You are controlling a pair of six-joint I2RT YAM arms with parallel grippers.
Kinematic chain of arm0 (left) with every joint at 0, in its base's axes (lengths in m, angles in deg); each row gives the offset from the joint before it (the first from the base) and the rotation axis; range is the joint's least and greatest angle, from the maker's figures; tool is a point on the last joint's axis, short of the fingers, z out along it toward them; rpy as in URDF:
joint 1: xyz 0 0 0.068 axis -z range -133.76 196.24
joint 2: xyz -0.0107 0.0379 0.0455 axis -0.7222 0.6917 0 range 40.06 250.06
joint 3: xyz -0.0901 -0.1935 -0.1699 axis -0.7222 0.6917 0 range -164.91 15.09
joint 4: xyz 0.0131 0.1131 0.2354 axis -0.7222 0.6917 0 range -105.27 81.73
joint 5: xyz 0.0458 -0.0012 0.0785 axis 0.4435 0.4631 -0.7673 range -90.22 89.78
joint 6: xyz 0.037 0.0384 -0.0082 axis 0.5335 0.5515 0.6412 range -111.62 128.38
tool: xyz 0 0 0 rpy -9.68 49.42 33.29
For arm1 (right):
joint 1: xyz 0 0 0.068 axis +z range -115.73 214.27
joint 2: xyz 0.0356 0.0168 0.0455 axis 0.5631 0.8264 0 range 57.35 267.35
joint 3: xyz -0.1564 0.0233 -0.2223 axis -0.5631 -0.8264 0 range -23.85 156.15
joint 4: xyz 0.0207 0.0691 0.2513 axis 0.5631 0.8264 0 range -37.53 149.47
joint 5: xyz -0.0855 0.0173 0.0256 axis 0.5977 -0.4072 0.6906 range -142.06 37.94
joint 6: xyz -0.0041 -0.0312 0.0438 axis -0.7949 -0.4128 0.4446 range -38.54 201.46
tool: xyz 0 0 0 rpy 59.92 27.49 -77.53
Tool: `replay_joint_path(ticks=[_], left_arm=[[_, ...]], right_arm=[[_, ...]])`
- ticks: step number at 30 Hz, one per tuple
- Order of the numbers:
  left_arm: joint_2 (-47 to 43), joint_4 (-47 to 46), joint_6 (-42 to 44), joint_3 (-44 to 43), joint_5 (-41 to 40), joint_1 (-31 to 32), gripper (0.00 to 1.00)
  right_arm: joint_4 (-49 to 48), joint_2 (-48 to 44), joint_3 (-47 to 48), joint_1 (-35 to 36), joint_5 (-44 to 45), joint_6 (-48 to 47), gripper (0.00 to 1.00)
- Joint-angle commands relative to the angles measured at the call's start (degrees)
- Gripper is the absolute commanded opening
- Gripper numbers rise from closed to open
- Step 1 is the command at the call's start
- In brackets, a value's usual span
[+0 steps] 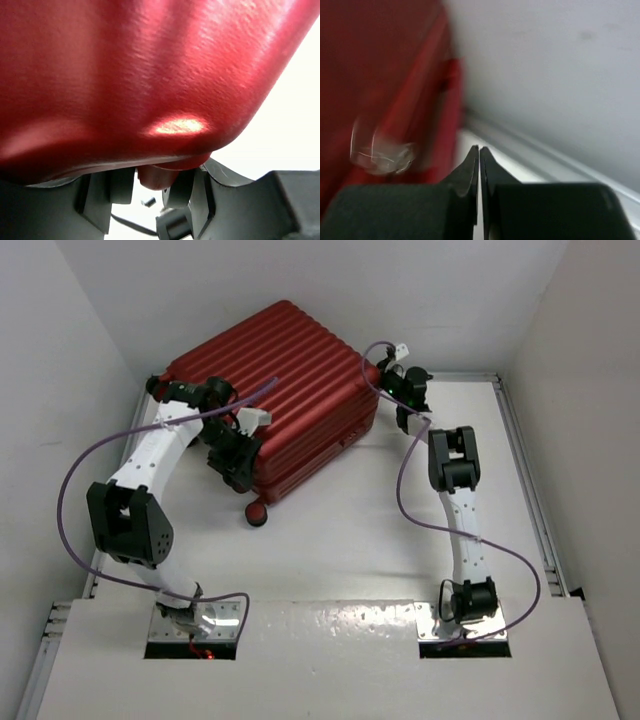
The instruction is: Pack the luggage
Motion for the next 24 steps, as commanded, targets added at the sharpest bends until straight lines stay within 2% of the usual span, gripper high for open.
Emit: replay_joint_path(ticks=[1,2,3,4,5,6,7,8,9,10,12,13,14,18,21,24], left_arm=[[9.3,-26.7,-5.4,-6.2,-13.9,-7.9,0.00],[9.8,-26.0,-5.9,-7.6,-13.9,-7.9,0.05],[10.5,-26.0,-5.9,-10.4,-13.9,-7.9,0.21],[10.5,-25.5,-5.9,-11.9,-13.1,-7.9,0.46],[10.5,-25.5,-5.9,-13.1,-12.4,-8.4,0.69],[8.8,-26.0,-7.1,-13.8,-11.8,-8.4,0.81],[7.5,-28.5,-7.9,-13.8,-11.3,-9.1,0.93],[5.6,-30.6,-7.9,-13.3,-10.4,-9.1,0.98],[3.3,-33.3,-7.9,-9.4,-7.9,-9.1,1.00],[-2.8,-40.4,-7.0,-6.5,-6.8,-9.1,1.00],[-8.6,-46.0,-6.4,-0.1,-7.8,-9.1,1.00],[-10.7,-47.6,-6.4,-0.1,-9.3,-8.4,1.00],[-12.8,-47.6,-7.1,-0.1,-10.7,-8.4,1.00],[-16.4,-47.6,-14.6,-0.7,-18.5,-10.8,1.00],[-18.6,-47.6,-16.6,-0.7,-19.5,-14.0,1.00],[-20.6,-46.5,-24.3,-0.7,-22.3,-18.2,1.00]], right_arm=[[1.4,7.1,13.3,-3.0,17.8,3.0,0.00],[1.6,7.8,13.9,-2.8,15.8,4.5,0.02],[1.4,7.8,13.9,-2.7,15.3,6.3,0.09],[0.9,5.7,9.4,-2.4,14.9,8.2,0.19],[-0.2,4.5,7.3,-2.1,12.8,8.8,0.36],[-1.6,3.2,5.1,-2.0,11.5,10.2,0.44],[-2.0,-0.3,-1.5,-1.8,10.3,11.4,0.49],[-2.9,-1.7,-3.8,-1.7,7.7,12.6,0.52],[-3.8,-3.0,-8.2,-1.5,6.6,13.3,0.55],[-4.1,-6.6,-11.9,-1.3,3.6,14.2,0.55],[-4.9,-10.6,-17.1,-0.8,0.2,15.0,0.56],[-5.2,-11.7,-18.8,-0.6,-0.8,15.0,0.56],[-5.5,-15.3,-23.1,-0.4,-2.0,16.1,0.56],[-6.8,-21.6,-30.5,2.1,-10.3,17.0,0.55],[-7.3,-25.8,-34.9,4.5,-13.9,17.4,0.54],[-8.5,-29.5,-39.2,6.6,-18.9,16.6,0.51]])
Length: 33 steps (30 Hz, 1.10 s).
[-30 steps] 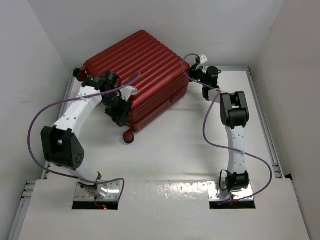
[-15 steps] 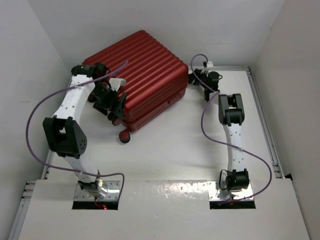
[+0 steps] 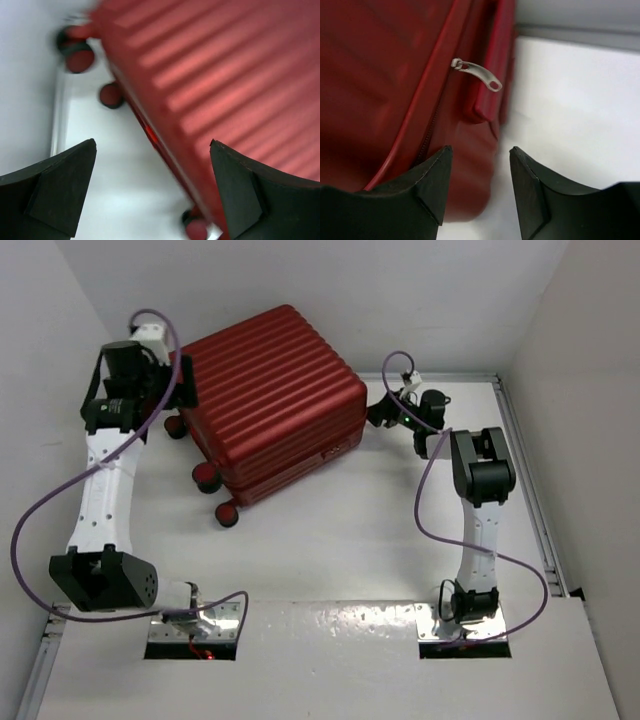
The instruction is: Pack the luggage
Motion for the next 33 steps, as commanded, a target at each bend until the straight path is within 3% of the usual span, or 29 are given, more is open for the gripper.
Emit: replay_joint_path(ticks=[1,4,7,10,14,15,18,23,28,31,33], left_arm=[[-2.9,-9.5,-13.0,-1.3,-7.3,-4.0,1.00],[-2.9,-9.5,-12.8,0.8,-6.8,-6.3,1.00],[0.3,-6.7,-17.0,0.9,-5.8,-9.6,0.97],[4.1,-4.3,-20.3,2.5,-3.0,-12.5,0.87],[5.1,-9.3,-21.5,7.6,-1.8,-15.3,0.84],[5.9,-9.9,-21.5,7.6,-1.0,-15.9,0.84],[8.8,-12.3,-21.3,5.5,0.1,-17.0,0.88],[10.6,-11.0,-15.0,2.7,6.2,-17.6,0.92],[9.9,-6.2,-5.9,0.1,5.8,-16.3,1.00],[9.2,-4.8,-3.4,0.8,2.6,-16.3,1.00],[8.6,-4.8,-1.6,2.3,1.3,-16.3,1.00]], right_arm=[[-7.3,-8.6,-3.3,7.4,-19.5,2.5,0.51],[-4.7,-13.7,-7.0,7.3,-19.6,2.2,0.51],[0.5,-18.1,-7.3,4.9,-15.2,0.8,0.41],[8.9,-19.9,-0.8,2.7,-15.1,3.9,0.33],[9.1,-22.7,3.2,3.7,-21.9,7.2,0.28],[14.3,-23.1,3.1,3.9,-20.1,7.6,0.28],[29.0,-20.2,8.4,2.4,-6.9,6.5,0.30],[46.0,-0.9,37.6,-1.6,5.0,16.7,0.24],[49.2,9.4,48.2,0.3,11.3,15.5,0.29],[49.3,12.0,46.6,2.0,10.4,15.5,0.31],[47.5,13.0,44.9,3.1,5.3,18.3,0.35]])
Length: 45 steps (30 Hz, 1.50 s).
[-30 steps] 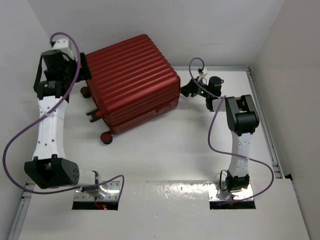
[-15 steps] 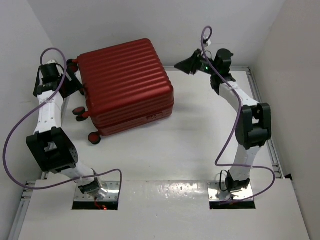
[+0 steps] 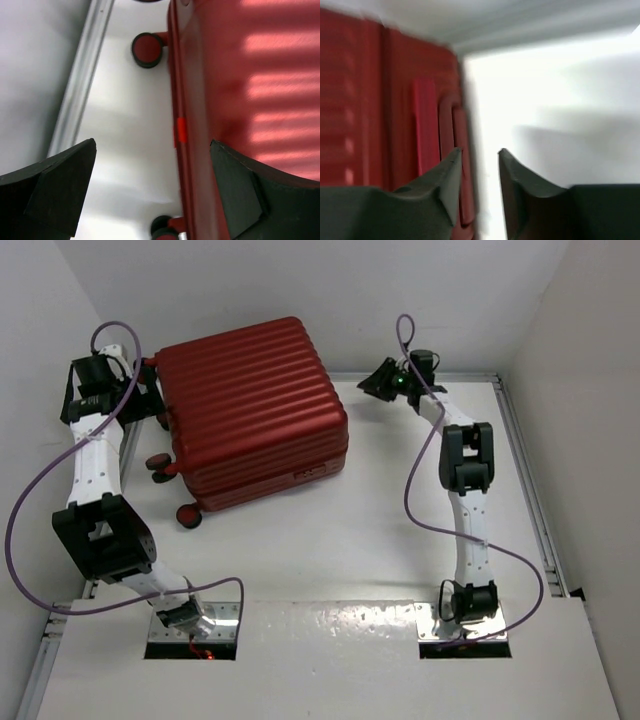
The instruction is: Pack the luggage
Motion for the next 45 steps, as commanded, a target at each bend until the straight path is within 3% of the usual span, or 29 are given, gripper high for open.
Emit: replay_joint_path(ticks=[1,4,7,16,23,31,37,45], left_arm=[[-3.3,1.4,5.7,0.7,-3.4,0.2,1.00],[-3.3,1.4,6.8,1.5,-4.8,0.2,1.00],[-2.8,2.5,7.3,2.1,-4.8,0.2,1.00],[0.2,4.3,10.7,-0.8,-5.4,0.2,1.00],[4.8,7.3,12.4,-5.1,-6.6,0.2,1.00],[8.4,11.4,14.4,-10.1,-8.8,2.1,1.00],[10.1,12.5,14.4,-11.7,-10.5,4.1,1.00],[9.6,12.0,13.8,-10.2,-11.1,4.6,1.00]], right_arm=[[-2.3,-0.9,-0.7,3.7,-5.2,3.7,0.38],[-8.7,-0.1,-4.6,4.6,-13.6,7.2,0.42],[-12.9,-1.2,-8.2,5.1,-14.8,8.7,0.45],[-14.2,-3.7,-11.1,6.9,-15.6,6.7,0.47],[-25.1,-7.6,-19.3,6.5,-17.6,10.6,0.48],[-29.7,-7.4,-18.0,5.8,-17.0,14.5,0.49],[-24.7,-5.9,-14.4,6.2,-18.5,10.3,0.49],[-2.9,-4.7,-10.5,7.9,-8.6,-8.3,0.35]])
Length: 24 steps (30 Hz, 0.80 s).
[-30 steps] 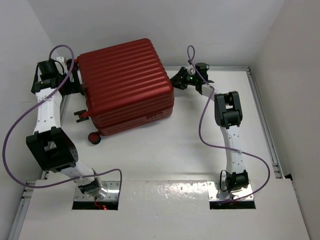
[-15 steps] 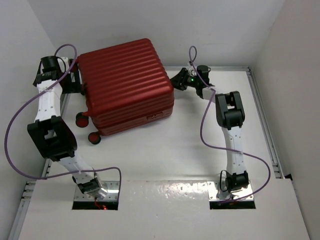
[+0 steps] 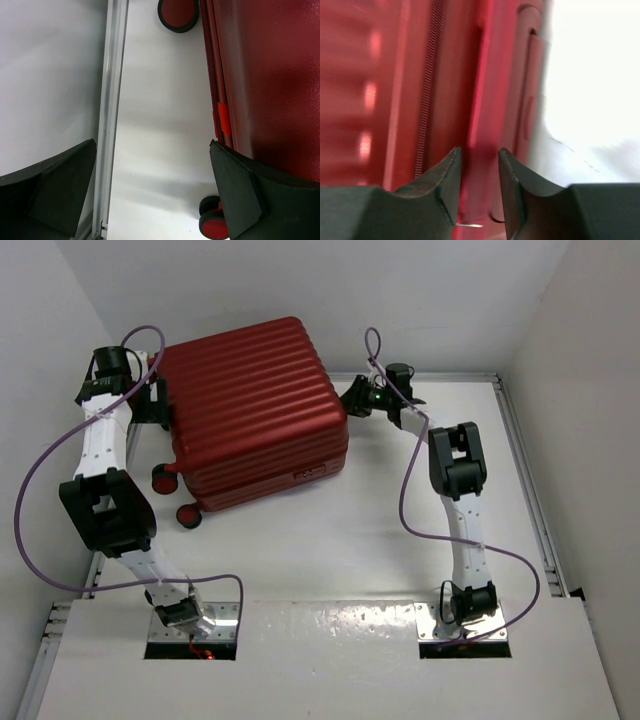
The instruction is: Pack the luggage
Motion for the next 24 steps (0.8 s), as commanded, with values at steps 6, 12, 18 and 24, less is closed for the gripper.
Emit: replay_joint_path(ticks=[6,12,18,24], left_arm=[[-0.3,-0.8,-1.1,-0.4,-0.1,0.9,1.00],[-3.6,-3.7,-2.9,1.4,-0.1,0.9,1.00],[-9.3,-5.9,-7.3,4.0,3.0,-0.2,1.00],[-19.7,-14.7,-8.2,12.7,7.8,-4.7,1.00]], right_arm=[[16.3,0.9,7.1,3.3,6.8,-17.2,0.32],[27.1,2.3,13.4,7.7,15.2,-33.0,0.26],[31.3,0.3,9.2,9.3,22.4,-36.7,0.00],[32.0,-10.1,-6.4,7.3,32.8,-34.0,0.00]])
